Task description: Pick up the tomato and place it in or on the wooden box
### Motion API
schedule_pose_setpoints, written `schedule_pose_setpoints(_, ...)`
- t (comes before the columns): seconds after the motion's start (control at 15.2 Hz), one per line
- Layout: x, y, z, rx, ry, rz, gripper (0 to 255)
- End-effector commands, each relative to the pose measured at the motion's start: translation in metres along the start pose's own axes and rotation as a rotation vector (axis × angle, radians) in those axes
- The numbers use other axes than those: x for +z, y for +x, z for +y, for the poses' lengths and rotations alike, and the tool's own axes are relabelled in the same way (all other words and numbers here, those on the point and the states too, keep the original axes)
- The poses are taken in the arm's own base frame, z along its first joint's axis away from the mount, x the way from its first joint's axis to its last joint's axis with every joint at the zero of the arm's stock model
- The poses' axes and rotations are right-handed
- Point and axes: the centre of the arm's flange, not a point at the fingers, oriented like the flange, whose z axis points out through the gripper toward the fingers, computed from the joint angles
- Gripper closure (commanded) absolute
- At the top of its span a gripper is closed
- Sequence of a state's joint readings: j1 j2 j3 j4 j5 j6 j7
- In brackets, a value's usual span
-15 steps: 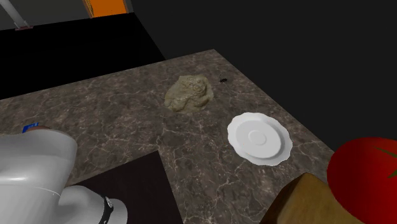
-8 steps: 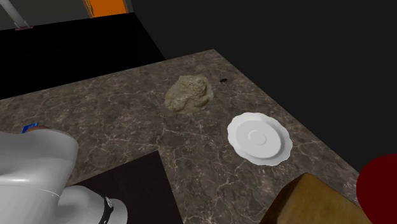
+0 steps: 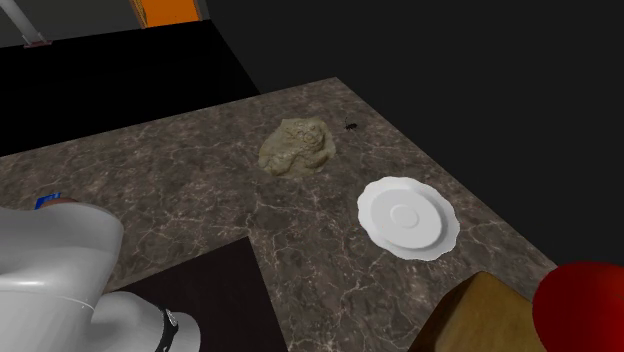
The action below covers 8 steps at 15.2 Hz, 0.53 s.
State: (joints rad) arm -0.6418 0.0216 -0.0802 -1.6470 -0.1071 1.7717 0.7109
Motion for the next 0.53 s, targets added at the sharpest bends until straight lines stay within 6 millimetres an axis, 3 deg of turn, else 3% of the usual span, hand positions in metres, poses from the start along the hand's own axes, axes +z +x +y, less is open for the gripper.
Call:
schedule_pose_setpoints(0.0, 0.010, -0.002, 0.000, 0.000, 0.001, 0.000, 255)
schedule_pose_setpoints(0.46, 0.047, -0.007, -0.001, 0.000, 0.001, 0.000, 255)
